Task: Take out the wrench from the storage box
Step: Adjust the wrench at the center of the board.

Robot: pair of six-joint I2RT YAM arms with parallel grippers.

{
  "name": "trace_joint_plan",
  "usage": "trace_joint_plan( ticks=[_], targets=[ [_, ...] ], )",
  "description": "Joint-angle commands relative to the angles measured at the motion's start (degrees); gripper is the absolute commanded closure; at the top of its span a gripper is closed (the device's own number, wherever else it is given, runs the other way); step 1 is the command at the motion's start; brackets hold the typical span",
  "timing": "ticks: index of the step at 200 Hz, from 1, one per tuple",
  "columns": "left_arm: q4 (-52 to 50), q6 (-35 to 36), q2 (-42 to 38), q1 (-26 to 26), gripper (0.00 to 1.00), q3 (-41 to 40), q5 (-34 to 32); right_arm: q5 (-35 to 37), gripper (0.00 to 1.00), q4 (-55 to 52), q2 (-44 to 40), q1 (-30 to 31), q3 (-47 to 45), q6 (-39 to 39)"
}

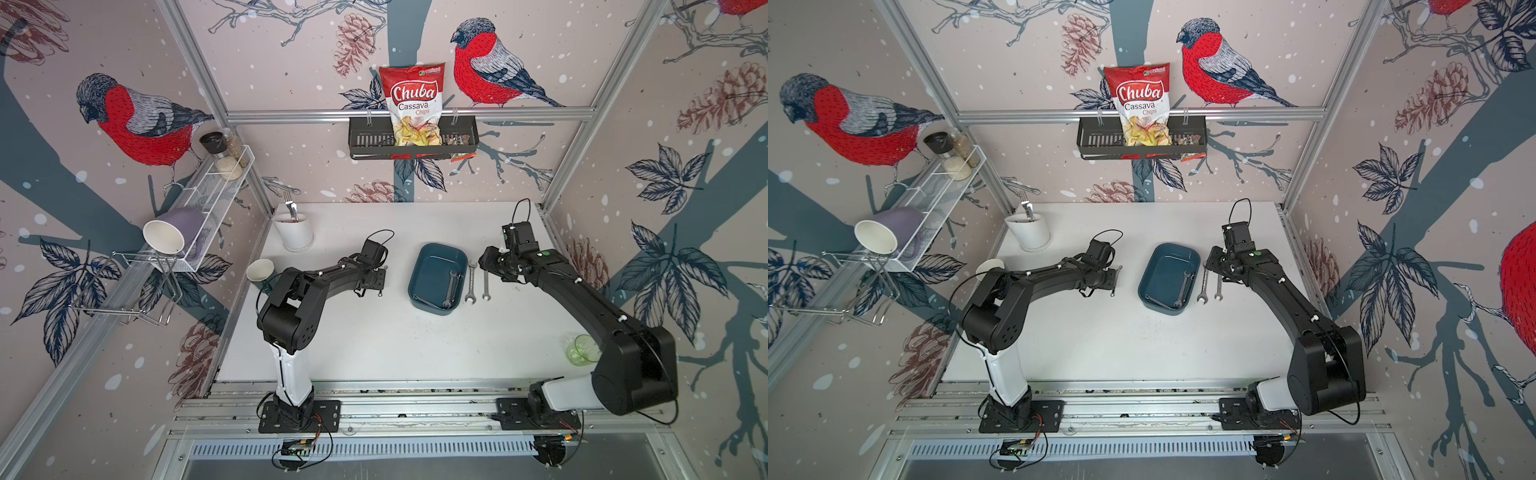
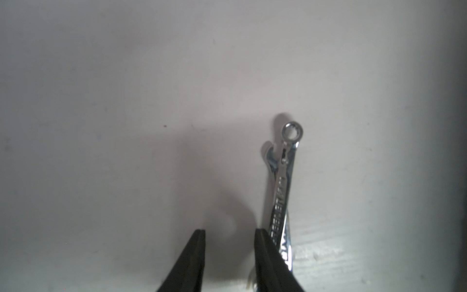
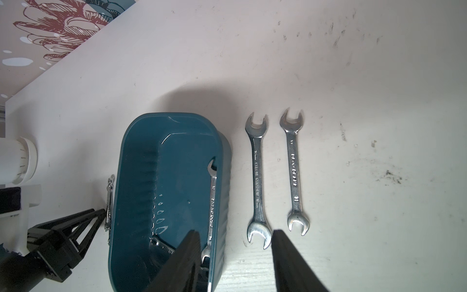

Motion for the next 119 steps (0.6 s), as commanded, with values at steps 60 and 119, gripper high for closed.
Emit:
trace_joint_plan(
  ticks=[60,119],
  targets=[
    [1.9,-1.4,-2.7,-0.7,0.62,-1.4,2.2,0.8,0.49,-0.7,-0.2,0.9,0.3,0.8],
    [2.9,-1.9,-1.0,-1.8,0.62,2.4,3.1,1.0,0.49,-0.5,0.1,1.4,0.3,1.1]
  ],
)
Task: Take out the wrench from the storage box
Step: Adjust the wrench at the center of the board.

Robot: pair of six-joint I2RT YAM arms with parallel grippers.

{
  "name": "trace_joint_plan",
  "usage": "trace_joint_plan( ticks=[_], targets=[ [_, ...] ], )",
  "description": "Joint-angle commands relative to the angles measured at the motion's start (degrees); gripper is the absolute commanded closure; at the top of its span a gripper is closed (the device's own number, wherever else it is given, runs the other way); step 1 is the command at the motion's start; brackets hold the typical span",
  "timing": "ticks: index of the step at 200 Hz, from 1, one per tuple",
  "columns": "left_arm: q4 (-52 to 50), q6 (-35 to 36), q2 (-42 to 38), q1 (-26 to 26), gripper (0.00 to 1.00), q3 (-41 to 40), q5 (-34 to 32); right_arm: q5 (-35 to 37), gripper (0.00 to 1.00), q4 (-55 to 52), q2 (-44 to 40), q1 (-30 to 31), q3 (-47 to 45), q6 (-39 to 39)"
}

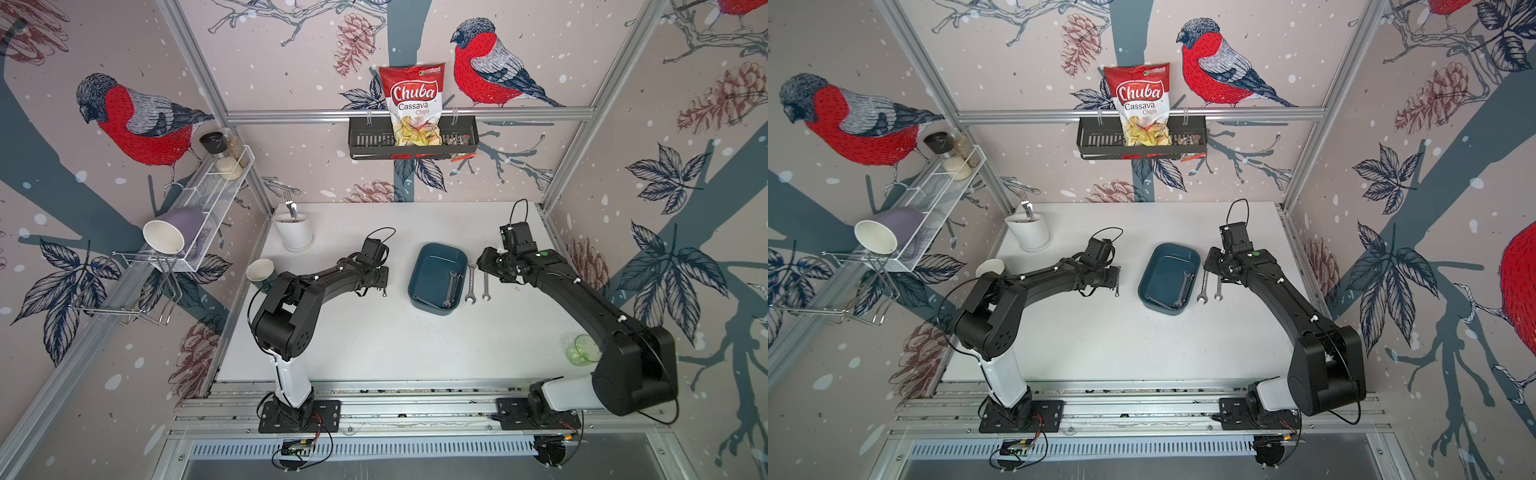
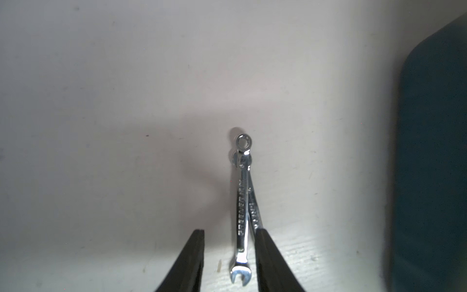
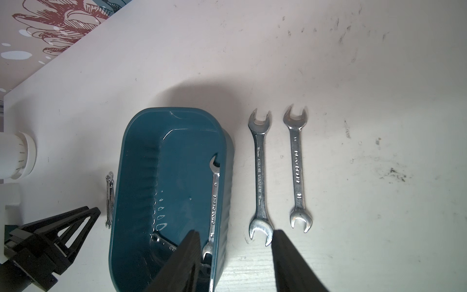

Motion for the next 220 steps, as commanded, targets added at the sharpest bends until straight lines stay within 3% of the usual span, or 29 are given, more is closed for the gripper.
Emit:
trace_joint_plan(
  ticks=[1,133,172,220],
  targets=[
    [1.4,-0.4,1.3,-0.5,0.62,1.7,0.5,0.8,0.49,-0.2,0.2,0.3,0.3,0.9],
    [1.9,-1.5,7.4,-0.5,0.73,4.3,-3.4,0.9,0.49,-0.3,0.4,0.3,0.3,0.4],
    [1.6,-2.1,7.3,-0.2,0.85,4.3,-4.0,1.1,0.49,-0.5,0.1,0.2,0.2,0.4],
    [1.1,-2.5,5.7,0.0,0.90,4.0,-4.8,1.0,0.49,-0.7,-0.3,0.2,0.4,0.6]
  ],
)
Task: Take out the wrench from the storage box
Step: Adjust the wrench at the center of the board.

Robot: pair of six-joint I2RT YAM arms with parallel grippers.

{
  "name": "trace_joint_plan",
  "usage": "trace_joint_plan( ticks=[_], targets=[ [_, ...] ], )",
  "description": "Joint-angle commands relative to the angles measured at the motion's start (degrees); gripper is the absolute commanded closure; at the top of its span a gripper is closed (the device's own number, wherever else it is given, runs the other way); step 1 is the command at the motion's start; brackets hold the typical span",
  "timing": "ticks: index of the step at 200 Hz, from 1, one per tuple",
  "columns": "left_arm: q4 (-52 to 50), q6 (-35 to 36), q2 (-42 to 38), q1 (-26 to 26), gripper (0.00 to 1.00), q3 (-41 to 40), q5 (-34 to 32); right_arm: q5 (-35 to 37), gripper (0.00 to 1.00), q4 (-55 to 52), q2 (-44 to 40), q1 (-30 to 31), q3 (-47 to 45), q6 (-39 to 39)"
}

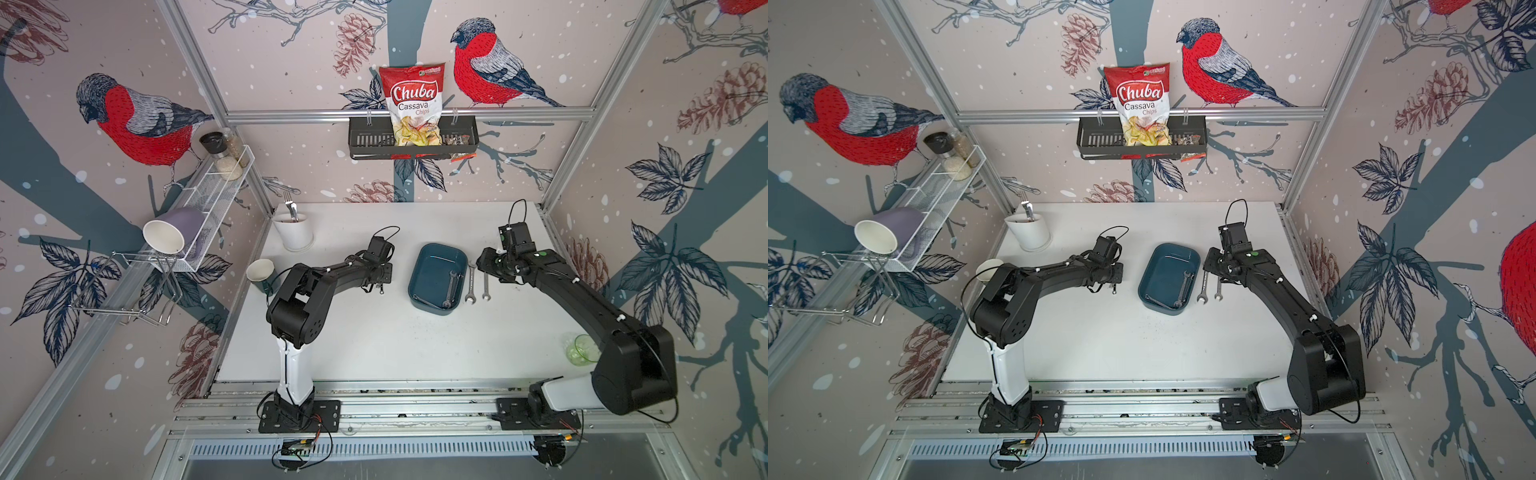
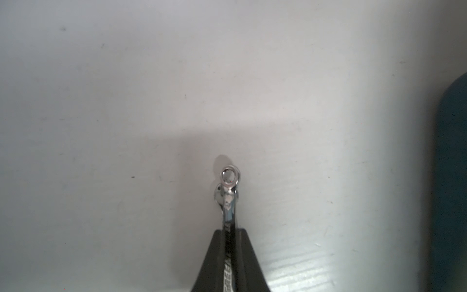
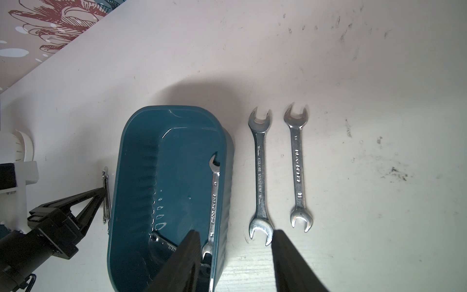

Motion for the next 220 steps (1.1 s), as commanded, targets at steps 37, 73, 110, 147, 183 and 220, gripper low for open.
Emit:
trace_joint_plan(
  ticks=[37,73,110,147,183,220],
  targets=[
    [-1.4,-1.9,-3.5,0.9,0.90,-1.6,-2.6,-0.4,0.49,-0.7,-1.2,0.6,1.3,1.1],
    [-1.9,-2.0,-3.1,1.9,0.90,-1.8,-2.9,-1.1,0.49,-0.1,-0.3,2.9,2.4,1.9],
    [-0.3,-1.6,-3.5,1.9,0.86,-2.8,-0.9,-1.3,0.49,0.6,3.0,6.5,4.4,2.9],
    [1.1,-0.8,-2.0,1.9,0.82,-2.2,0.9,-0.1,0.49,1.3,7.4,10.8,7.3,4.7],
    [0.8,-0.5,0.0,2.0,0.81,-1.2,-0.2,1.4,0.49,0.5,12.7,14.4,11.2,5.5],
    [-0.3,-1.9,0.1,2.2,0.80,-1.8,-3.2,3.5,0.48,-1.0,17.4,15.1,13.4,6.9]
  ],
)
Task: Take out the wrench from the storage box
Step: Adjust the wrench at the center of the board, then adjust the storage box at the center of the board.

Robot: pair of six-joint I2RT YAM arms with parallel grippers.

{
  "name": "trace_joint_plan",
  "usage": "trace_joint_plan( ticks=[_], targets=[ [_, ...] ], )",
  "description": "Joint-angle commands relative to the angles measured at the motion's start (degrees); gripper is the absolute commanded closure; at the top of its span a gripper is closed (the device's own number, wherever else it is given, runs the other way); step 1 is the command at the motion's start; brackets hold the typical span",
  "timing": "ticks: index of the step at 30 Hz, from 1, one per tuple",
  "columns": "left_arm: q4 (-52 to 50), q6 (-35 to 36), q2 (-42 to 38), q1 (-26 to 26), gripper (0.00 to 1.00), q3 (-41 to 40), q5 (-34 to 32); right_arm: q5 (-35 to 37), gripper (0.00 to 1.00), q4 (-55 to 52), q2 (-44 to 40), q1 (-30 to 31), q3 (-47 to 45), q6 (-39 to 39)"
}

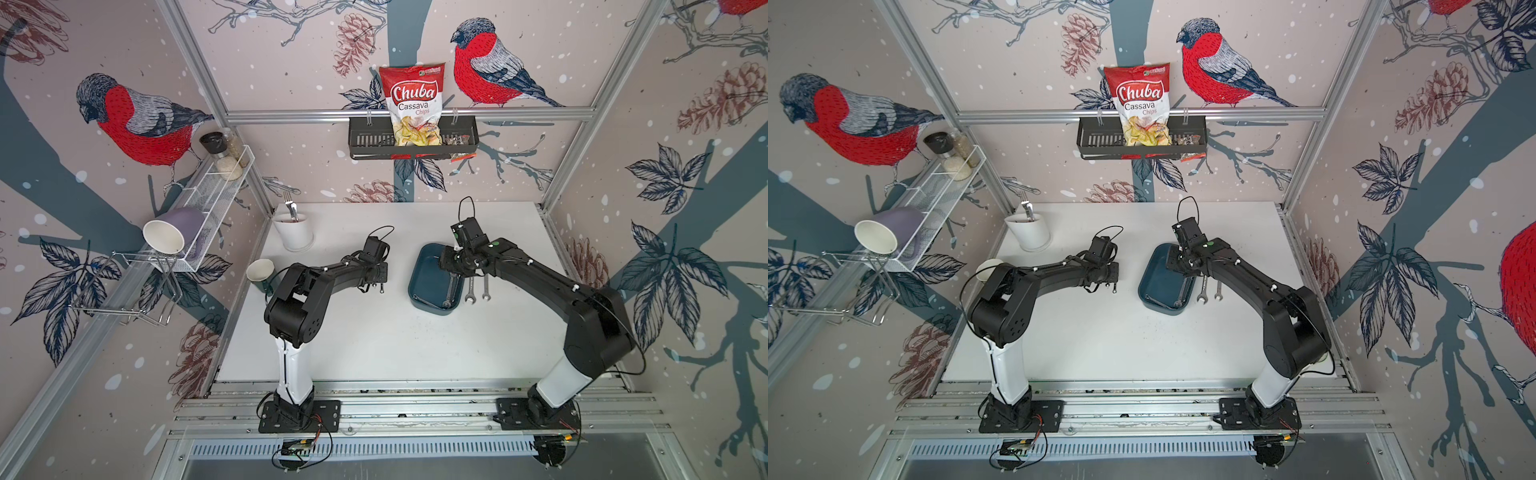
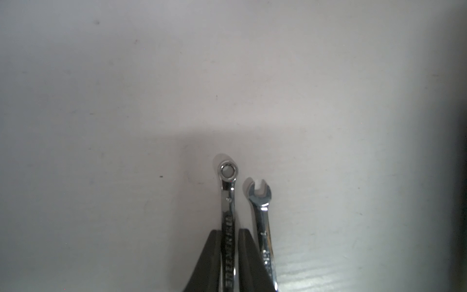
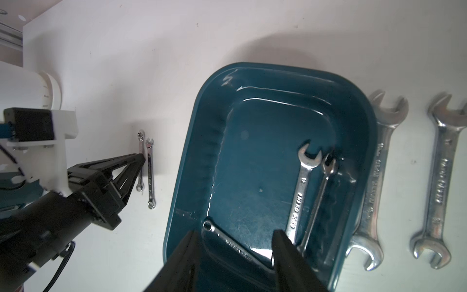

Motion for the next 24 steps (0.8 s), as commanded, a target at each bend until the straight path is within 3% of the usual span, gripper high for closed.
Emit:
trace_joint_plan(
  ticks=[1,8,16,24],
  targets=[
    [-1.9,-0.7,0.2,0.4,0.81,-0.4,-2.6,2.9,0.48,-1.5,2.6,0.3,1.5,1.8],
    [-0.9,-0.4,-2.7,0.7,0.78,-2.1,0.2,6.1,0.48,-6.3,9.2,0.7,7.4,2.4],
    [-2.3,-1.4,-11.7,0.3,0.65,-3.0,2.6,9.6,0.47,-13.7,17.0,2.0,14.5,5.5],
    [3.4,-3.0,-13.9,-5.4,0.61,-5.1,16.6,10.1,0.44,-13.1,18.6,2.2,13.9,7.8]
  ],
)
